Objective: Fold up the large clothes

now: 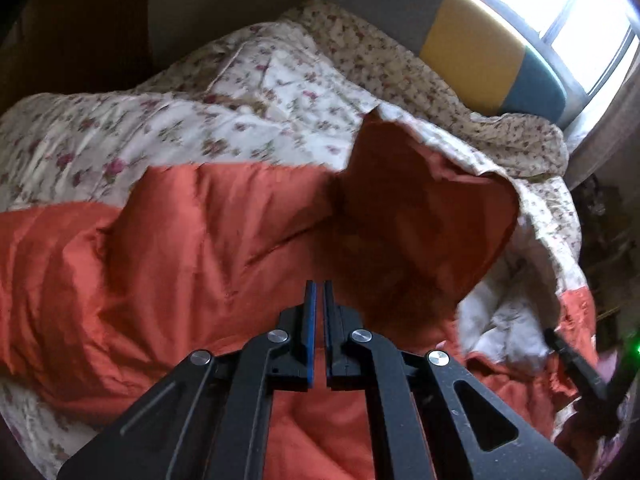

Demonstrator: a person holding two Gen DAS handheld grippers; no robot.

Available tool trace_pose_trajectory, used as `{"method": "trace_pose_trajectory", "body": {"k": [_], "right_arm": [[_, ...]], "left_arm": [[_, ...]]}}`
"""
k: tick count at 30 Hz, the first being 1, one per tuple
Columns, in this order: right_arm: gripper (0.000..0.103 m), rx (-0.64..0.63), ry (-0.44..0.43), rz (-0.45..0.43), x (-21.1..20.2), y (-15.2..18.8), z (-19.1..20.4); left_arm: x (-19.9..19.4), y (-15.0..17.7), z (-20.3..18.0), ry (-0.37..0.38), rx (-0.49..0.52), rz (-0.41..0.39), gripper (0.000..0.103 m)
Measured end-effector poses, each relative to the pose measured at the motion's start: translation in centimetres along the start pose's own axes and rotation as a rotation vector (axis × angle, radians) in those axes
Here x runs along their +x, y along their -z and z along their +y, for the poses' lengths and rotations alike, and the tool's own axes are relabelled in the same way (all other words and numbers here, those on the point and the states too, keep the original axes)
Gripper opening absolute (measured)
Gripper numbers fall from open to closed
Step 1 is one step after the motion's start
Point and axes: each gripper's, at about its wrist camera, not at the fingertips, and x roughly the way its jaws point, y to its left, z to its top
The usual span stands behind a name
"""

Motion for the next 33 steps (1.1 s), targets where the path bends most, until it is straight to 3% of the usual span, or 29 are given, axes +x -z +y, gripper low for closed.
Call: {"method": "trace_pose_trajectory", "body": {"k": [6, 10, 18, 20, 21, 23, 24, 31, 32, 33], "right_arm": [[0.016, -0.03, 0.028, -0.007, 0.0, 0.2, 0.8], [0.016, -0.066, 0.051, -0.019, 0.0, 0.3, 1.4], [0.016, -0.093, 0.06, -0.029, 0.0, 0.7, 1.5], [0.016, -0.096, 0.061, -0.03, 0.0, 0.7, 1.5], [0.016, -0.096, 0.06, -0.029, 0.0, 0.6, 1.5], [0.016, -0.091, 0.058, -0.03, 0.1, 0.6, 1.5], [0.016, -0.092, 0.059, -0.03, 0.1, 0.7, 1.6], [0.016, -0.093, 0.064, -0.027, 0.2, 0.8, 1.5], [0.016, -0.093, 0.065, -0.026, 0.3, 0.8, 1.5], [0.016, -0.093, 0.064, -0.027, 0.2, 0.8, 1.5]], "left_arm": [[-0.6, -2.5, -4.2, 0.038, 0.019, -0.031, 0.003], [0.5, -4.0, -6.6, 0.049, 0.003, -0.005, 0.003], [2.3, -4.5, -8.1, 0.056, -0.019, 0.029, 0.003], [2.4, -4.4, -8.2, 0.03, -0.001, 0.023, 0.051], [2.2, -4.3, -8.1, 0.021, -0.012, 0.002, 0.1], [1.4, -4.3, -7.8, 0.028, -0.04, -0.066, 0.098], [1.4, -4.5, -7.8, 0.007, -0.036, -0.064, 0.098], [3.6, -5.4, -8.6, -0.016, -0.02, 0.033, 0.097], [3.8, -5.3, -8.5, -0.017, -0.019, 0.035, 0.091], [4.0, -5.3, -8.3, -0.002, -0.022, 0.041, 0.063]]}}
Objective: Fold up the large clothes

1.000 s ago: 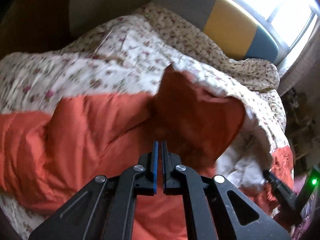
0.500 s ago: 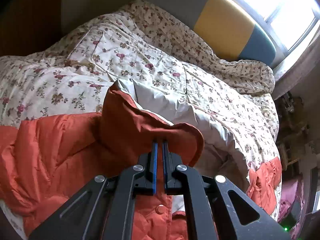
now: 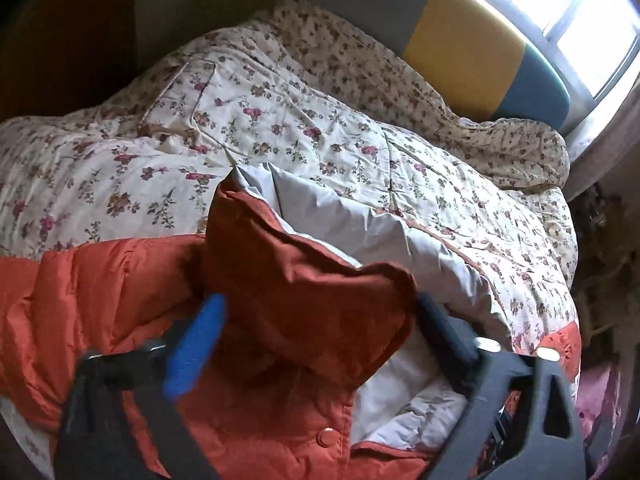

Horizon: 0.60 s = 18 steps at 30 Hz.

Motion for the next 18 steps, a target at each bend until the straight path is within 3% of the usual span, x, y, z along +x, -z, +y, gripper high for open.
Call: {"method": "trace_pose_trajectory", "body": {"k": [1, 2, 4, 5, 8, 9, 10, 11, 12, 14, 18], "right_arm": [[0.016, 0.002, -0.002, -0.002, 0.0, 0.0, -0.1], [0.016, 0.002, -0.002, -0.001, 0.1, 0.0, 0.0], [0.016, 0.002, -0.001, 0.0, 0.0, 0.0, 0.0], [0.016, 0.001, 0.001, -0.001, 0.0, 0.0, 0.1], [0.016, 0.0, 0.003, -0.003, 0.1, 0.1, 0.1], [0.016, 0.002, 0.002, -0.001, 0.2, 0.1, 0.0], [0.016, 0.005, 0.001, -0.001, 0.2, 0.0, 0.0], [0.016, 0.007, 0.0, -0.001, 0.2, 0.1, 0.1], [0.016, 0.007, -0.001, -0.001, 0.2, 0.1, 0.0], [0.016, 0.008, -0.002, -0.001, 0.3, 0.1, 0.1], [0.016, 0.01, -0.002, 0.003, 0.7, 0.0, 0.2]], "left_arm": [[0.2, 0.1, 0.2, 0.012, 0.002, 0.014, 0.044], [0.4, 0.4, 0.6, 0.02, 0.008, 0.032, 0.04], [0.1, 1.1, 1.2, 0.013, 0.041, 0.024, 0.02], [-0.2, 1.5, 1.5, 0.009, 0.047, 0.016, 0.019], [-1.7, 1.9, 2.8, 0.089, -0.03, -0.009, 0.019], [-2.1, 1.7, 2.9, 0.08, -0.05, -0.019, 0.03], [-2.5, 1.4, 2.8, 0.085, -0.076, -0.028, 0.065], [-3.0, 1.0, 2.7, 0.108, -0.104, -0.042, 0.086], [-3.4, 0.7, 2.4, 0.108, -0.12, -0.064, 0.1], [-3.8, -0.2, 1.2, 0.086, -0.112, -0.097, 0.1], [-1.0, -1.7, -1.3, -0.025, -0.025, -0.035, 0.1]]}}
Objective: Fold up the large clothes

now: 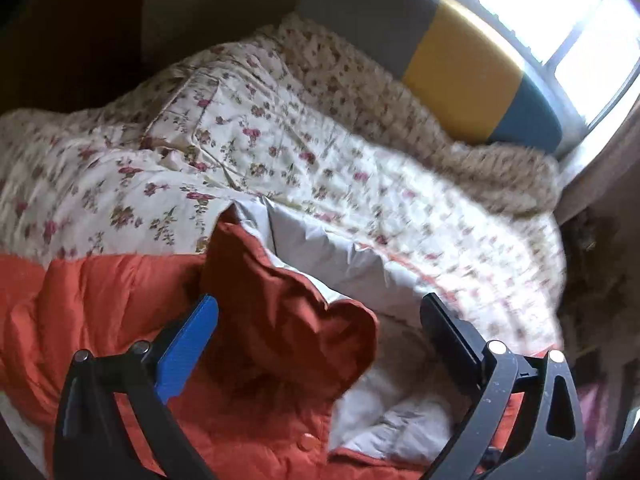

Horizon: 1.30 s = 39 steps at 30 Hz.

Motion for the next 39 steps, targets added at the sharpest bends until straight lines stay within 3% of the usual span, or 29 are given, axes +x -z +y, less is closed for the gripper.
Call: {"method": "trace_pose_trajectory", "body": {"k": [1, 2, 3, 4, 7, 8, 14, 15, 17, 20, 22, 25, 27, 29, 31, 32, 34, 39], "right_arm": [[0.016, 0.001, -0.001, -0.001, 0.0, 0.1, 0.0], [0.016, 0.004, -0.005, -0.001, 0.0, 0.0, -0.1], [0.016, 0.007, -0.01, -0.001, 0.1, 0.0, -0.1], [0.016, 0.01, -0.013, -0.002, 0.1, 0.1, -0.2], [0.016, 0.017, -0.023, -0.002, 0.1, 0.2, -0.5], [0.016, 0.022, -0.025, -0.003, -0.1, 0.1, -0.6], [0.013, 0.127, -0.05, -0.001, -1.2, 0.2, -3.3], [0.013, 0.138, -0.045, 0.004, -1.2, 0.3, -3.7], [0.0, 0.179, -0.023, 0.031, -0.7, 0.7, -4.9], [0.0, 0.275, -0.061, 0.072, 0.5, 1.4, -6.5], [0.0, 0.285, -0.079, 0.047, 0.1, 1.5, -6.4], [0.005, 0.317, -0.136, -0.039, -1.9, 1.1, -6.5], [0.006, 0.306, -0.15, -0.098, -2.9, -0.4, -6.0], [0.013, 0.285, -0.152, -0.123, -3.0, -3.0, -4.9], [0.019, 0.277, -0.178, -0.12, -2.0, -5.9, -3.3], [0.033, 0.278, -0.191, -0.113, -1.3, -7.3, -2.7], [0.051, 0.29, -0.239, -0.1, 0.2, -9.4, -1.4], [0.048, 0.19, -0.263, 0.011, 4.1, -10.5, 2.3]], "left_arm": [[1.1, 0.0, -0.2, -0.044, 0.017, 0.021, 0.095], [1.8, 0.3, -0.1, -0.047, 0.017, 0.034, 0.083], [2.1, 0.9, 0.5, -0.029, 0.013, 0.048, 0.055], [2.4, 1.4, 0.9, -0.007, 0.011, 0.063, 0.043], [0.6, 2.9, 2.5, 0.032, 0.047, 0.006, 0.019], [-0.4, 3.6, 3.2, 0.046, 0.053, -0.014, 0.016], [-4.7, 7.9, 9.2, 0.11, -0.003, -0.039, 0.014], [-4.8, 8.8, 10.9, 0.112, -0.04, -0.027, 0.014], [-4.2, 10.2, 13.5, 0.102, -0.106, 0.006, 0.014], [-2.4, 11.8, 17.9, 0.173, -0.269, 0.034, 0.012], [-2.2, 12.3, 18.4, 0.198, -0.277, 0.008, 0.007], [-2.2, 12.8, 18.3, 0.201, -0.245, -0.025, 0.007], [-2.2, 13.0, 18.3, 0.21, -0.243, -0.04, 0.007], [-2.2, 13.2, 18.4, 0.214, -0.243, -0.046, 0.007], [-2.0, 13.1, 18.0, 0.211, -0.235, -0.052, 0.007], [-2.0, 13.1, 18.0, 0.21, -0.23, -0.056, 0.007], [-2.1, 13.3, 18.0, 0.21, -0.218, -0.064, 0.007], [-2.6, 13.6, 17.6, 0.185, -0.182, -0.076, 0.007]]}}
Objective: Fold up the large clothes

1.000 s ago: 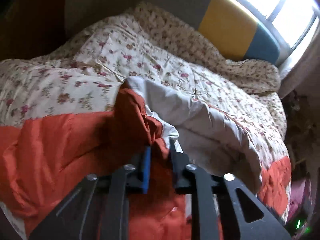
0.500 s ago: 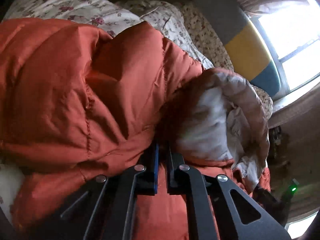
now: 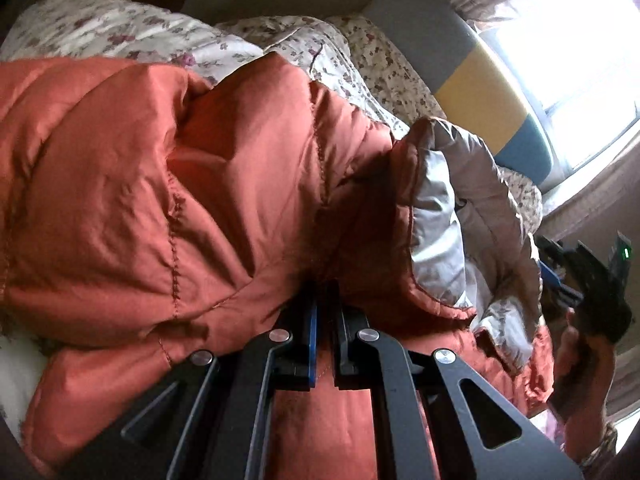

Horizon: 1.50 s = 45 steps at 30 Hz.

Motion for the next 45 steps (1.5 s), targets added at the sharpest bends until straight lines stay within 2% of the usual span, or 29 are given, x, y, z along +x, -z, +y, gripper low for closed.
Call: {"method": "trace_pose_trajectory", "body": {"k": [3, 4, 6, 8, 11, 17, 20, 25, 28, 31, 33, 38, 39, 40, 42, 45], "right_arm": [[0.018, -0.083, 0.057, 0.035, 1.0, 1.3, 0.7], [0.012, -0.106, 0.073, 0.039, 1.0, 2.0, 0.8], [0.008, -0.143, 0.083, 0.034, 0.7, 3.3, 0.7], [0.007, -0.192, 0.089, 0.012, -0.1, 4.8, 1.1], [0.007, -0.223, 0.08, 0.0, -1.0, 6.4, 1.2], [0.006, -0.274, 0.078, 0.0, -1.9, 8.9, 1.4], [0.006, -0.297, 0.081, -0.004, -2.4, 9.6, 1.4], [0.006, -0.325, 0.078, 0.0, -2.8, 10.7, 1.2], [0.006, -0.359, 0.09, 0.001, -2.7, 11.3, 1.2], [0.006, -0.38, 0.099, -0.001, -2.5, 11.6, 1.1], [0.007, -0.379, 0.093, -0.005, -2.5, 11.8, 0.9], [0.013, -0.27, -0.015, -0.017, -4.8, 11.3, -0.3], [0.014, -0.237, -0.047, -0.038, -5.9, 11.1, -0.4], [0.019, -0.204, -0.069, -0.061, -6.7, 10.6, -0.4], [0.02, -0.148, -0.117, -0.105, -7.8, 9.5, 0.2], [0.02, -0.163, -0.09, -0.129, -7.3, 7.5, 2.5]], "left_arm": [[-0.1, 0.1, -0.3, -0.01, 0.016, -0.005, 0.007], [-0.2, 0.1, -0.3, -0.011, 0.017, -0.007, 0.007], [-1.1, 0.1, -0.9, -0.031, 0.04, -0.037, 0.007], [-2.6, 0.1, -1.8, -0.048, 0.068, -0.097, 0.007], [-5.0, -1.0, -4.0, -0.017, 0.101, -0.183, 0.007], [-5.2, -4.0, -9.0, 0.026, 0.188, -0.208, 0.007], [-3.8, -5.3, -11.5, 0.027, 0.224, -0.186, 0.007], [-0.5, -6.5, -12.9, -0.013, 0.233, -0.114, 0.007], [1.5, -6.5, -13.2, -0.066, 0.272, -0.095, 0.007], [4.4, -6.3, -12.7, -0.139, 0.329, -0.029, 0.007], [5.6, -5.2, -11.6, -0.163, 0.343, 0.021, 0.007], [4.7, -0.7, -10.2, -0.156, 0.454, -0.028, 0.007], [4.3, -0.2, -9.9, -0.136, 0.45, -0.033, 0.007], [4.1, 0.0, -9.6, -0.12, 0.44, -0.032, 0.007], [3.9, -0.2, -9.3, -0.099, 0.416, -0.029, 0.007], [4.1, -0.5, -9.7, -0.105, 0.402, -0.012, 0.007]]}}
